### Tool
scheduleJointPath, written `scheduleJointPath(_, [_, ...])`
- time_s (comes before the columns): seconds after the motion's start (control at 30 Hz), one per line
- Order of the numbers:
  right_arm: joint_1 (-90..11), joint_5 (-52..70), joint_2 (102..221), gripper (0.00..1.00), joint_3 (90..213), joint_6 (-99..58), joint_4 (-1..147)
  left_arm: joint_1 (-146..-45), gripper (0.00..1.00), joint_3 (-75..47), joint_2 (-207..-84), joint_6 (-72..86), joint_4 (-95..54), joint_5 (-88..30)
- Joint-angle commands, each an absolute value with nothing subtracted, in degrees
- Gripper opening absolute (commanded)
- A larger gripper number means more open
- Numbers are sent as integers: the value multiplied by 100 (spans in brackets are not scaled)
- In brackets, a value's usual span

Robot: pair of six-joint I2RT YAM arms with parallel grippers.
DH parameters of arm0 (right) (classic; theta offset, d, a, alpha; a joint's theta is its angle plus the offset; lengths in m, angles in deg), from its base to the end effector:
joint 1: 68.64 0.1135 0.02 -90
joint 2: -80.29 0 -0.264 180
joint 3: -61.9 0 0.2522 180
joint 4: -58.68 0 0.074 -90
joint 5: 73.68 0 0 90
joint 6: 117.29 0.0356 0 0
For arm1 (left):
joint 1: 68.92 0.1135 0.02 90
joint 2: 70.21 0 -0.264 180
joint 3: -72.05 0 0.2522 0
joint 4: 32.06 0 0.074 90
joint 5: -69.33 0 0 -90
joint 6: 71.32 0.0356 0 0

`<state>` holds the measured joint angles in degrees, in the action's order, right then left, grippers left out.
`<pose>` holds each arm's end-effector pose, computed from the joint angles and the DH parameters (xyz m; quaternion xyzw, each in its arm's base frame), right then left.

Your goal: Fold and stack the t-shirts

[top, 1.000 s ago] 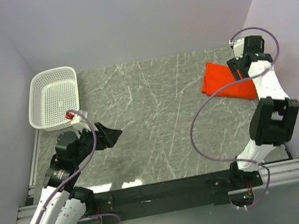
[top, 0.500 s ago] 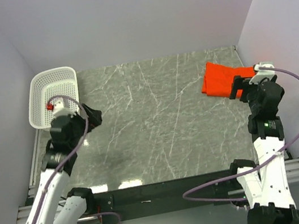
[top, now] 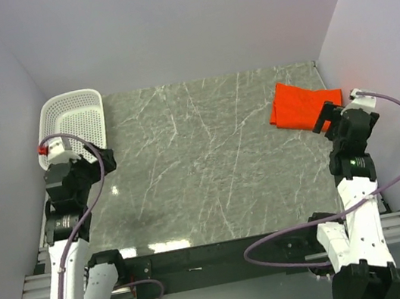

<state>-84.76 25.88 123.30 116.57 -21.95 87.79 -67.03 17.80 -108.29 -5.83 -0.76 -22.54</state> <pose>0.1694 -0.0551 0.3118 0.1980 0.7802 -0.1223 0.5807 0.1601 0.0041 0.3180 -0.1716 0.7752 -0.1319 0.5934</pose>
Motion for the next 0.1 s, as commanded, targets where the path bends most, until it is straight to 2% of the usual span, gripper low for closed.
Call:
scheduleJointPath(0.0, [-8499, 2897, 12301, 99, 11636, -2272, 8317, -6698, 99, 1856, -10809, -303, -45, -2261])
scheduleJointPath(0.07, [-8499, 2862, 12345, 100, 11662, -2368, 8325, -6698, 99, 1865, -10835, -303, -81, -2313])
